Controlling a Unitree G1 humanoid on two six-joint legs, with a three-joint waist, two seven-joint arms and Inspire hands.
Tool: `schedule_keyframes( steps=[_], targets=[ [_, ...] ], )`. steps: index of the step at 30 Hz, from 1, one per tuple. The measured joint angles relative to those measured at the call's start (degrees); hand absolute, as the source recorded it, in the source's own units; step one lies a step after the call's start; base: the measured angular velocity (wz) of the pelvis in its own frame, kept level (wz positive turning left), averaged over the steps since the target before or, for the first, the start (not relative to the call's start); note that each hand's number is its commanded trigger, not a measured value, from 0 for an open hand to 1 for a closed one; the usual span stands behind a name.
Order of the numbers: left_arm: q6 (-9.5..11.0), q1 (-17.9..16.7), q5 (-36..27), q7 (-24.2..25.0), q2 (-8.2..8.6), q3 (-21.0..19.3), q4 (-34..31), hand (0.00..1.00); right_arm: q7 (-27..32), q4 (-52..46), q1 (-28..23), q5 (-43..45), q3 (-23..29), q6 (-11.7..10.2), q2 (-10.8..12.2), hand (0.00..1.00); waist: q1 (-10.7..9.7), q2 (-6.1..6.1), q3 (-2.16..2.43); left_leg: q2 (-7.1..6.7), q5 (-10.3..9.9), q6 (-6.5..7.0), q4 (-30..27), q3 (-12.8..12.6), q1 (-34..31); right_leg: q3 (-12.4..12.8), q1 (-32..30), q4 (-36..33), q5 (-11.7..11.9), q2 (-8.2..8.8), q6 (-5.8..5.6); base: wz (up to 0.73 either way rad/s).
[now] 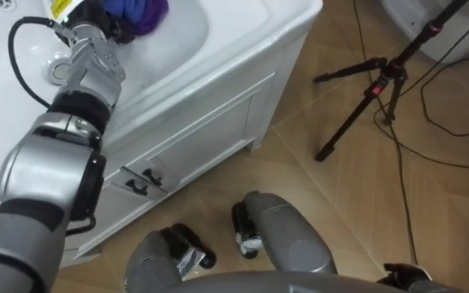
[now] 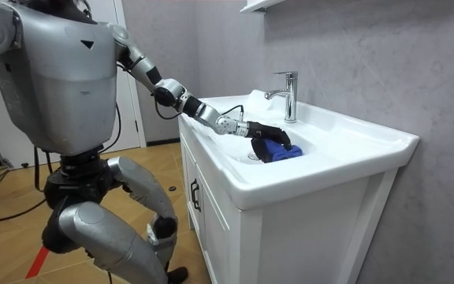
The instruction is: Wipe basin
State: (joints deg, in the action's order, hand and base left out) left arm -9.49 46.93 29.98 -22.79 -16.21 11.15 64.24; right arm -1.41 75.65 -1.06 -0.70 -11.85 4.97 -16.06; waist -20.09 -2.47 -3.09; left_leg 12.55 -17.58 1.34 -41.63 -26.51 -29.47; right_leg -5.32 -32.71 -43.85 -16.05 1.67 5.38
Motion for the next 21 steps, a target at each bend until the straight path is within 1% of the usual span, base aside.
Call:
schedule_keyframes(
  steps=[2,5,10,14,16,18,19,20,21],
  targets=[
    [-0.1,0.0,1.9,0.5,-0.19,0.6,0.1,1.0,0.0,0.0,-0.1,0.5,1.3,0.1,0.0,0.0,-0.1,0.1,-0.07,-0.14,0.0,0.0,0.0,0.1,0.4,-0.1,0.1,0.0,-0.2,0.17,-0.05,-0.02],
    [0.1,0.0,2.2,0.7,-0.86,1.6,1.1,1.0,0.0,0.0,-0.1,0.7,1.9,0.2,-0.1,0.0,0.1,0.28,-0.13,-0.09,0.0,0.08,-0.1,0.1,0.6,-0.1,0.3,0.0,-0.3,0.12,-0.01,-0.08],
    [0.3,0.0,2.4,1.2,-1.69,1.5,1.9,1.0,0.0,-0.1,0.0,1.1,2.0,2.1,-0.1,0.0,0.4,0.27,-0.14,-0.06,-0.2,0.35,-0.6,0.0,0.3,0.0,-0.1,-0.6,-0.6,0.15,0.03,-0.06],
    [1.3,-0.8,4.1,2.6,-3.48,1.4,3.6,1.0,0.0,-0.6,-0.2,2.3,2.0,2.6,-0.1,0.0,1.6,0.34,-0.12,-0.03,-0.3,0.46,-0.9,0.1,0.2,0.0,-0.1,-1.1,-0.8,0.12,0.19,-0.09],
    [1.4,-2.3,6.3,3.0,-4.57,1.5,3.4,1.0,0.0,-0.7,-0.2,3.5,2.0,2.6,-0.3,0.0,2.0,0.36,-0.09,-0.35,-0.3,0.45,-0.7,0.3,0.5,0.1,0.0,-1.2,-0.8,0.14,0.31,-0.11],
    [1.6,-4.7,9.1,3.2,-6.17,1.4,3.4,1.0,0.2,-0.9,-0.3,3.6,3.5,2.6,-0.6,0.0,3.2,0.77,0.2,-0.29,-0.3,0.44,-0.7,0.4,0.9,0.1,0.2,-1.3,-0.9,-0.02,0.52,-0.22],
    [1.6,-5.8,9.5,3.2,-6.61,1.4,3.4,1.0,0.3,-0.9,-0.3,3.6,4.1,2.6,-0.6,0.0,3.5,0.92,0.29,-0.3,-0.3,0.44,-0.7,0.4,1.1,0.1,0.3,-1.3,-1.0,-0.02,0.61,-0.26],
    [1.6,-7.3,10.8,3.2,-7.58,1.3,3.4,1.0,0.7,-0.9,-0.3,3.7,4.4,2.6,-0.8,0.0,3.9,1.23,0.55,-0.4,-0.2,0.43,-0.7,0.7,1.2,-0.2,0.6,-1.3,-1.2,0.0,0.86,-0.2],
    [1.6,-9.1,11.5,3.3,-8.54,1.3,3.4,1.0,1.2,-0.9,-0.5,3.8,4.4,2.5,-1.1,0.0,4.3,1.62,1.01,-0.56,-0.2,0.41,-0.6,1.2,1.3,-0.4,0.7,-1.2,-1.3,0.0,1.03,-0.14]
  ],
)
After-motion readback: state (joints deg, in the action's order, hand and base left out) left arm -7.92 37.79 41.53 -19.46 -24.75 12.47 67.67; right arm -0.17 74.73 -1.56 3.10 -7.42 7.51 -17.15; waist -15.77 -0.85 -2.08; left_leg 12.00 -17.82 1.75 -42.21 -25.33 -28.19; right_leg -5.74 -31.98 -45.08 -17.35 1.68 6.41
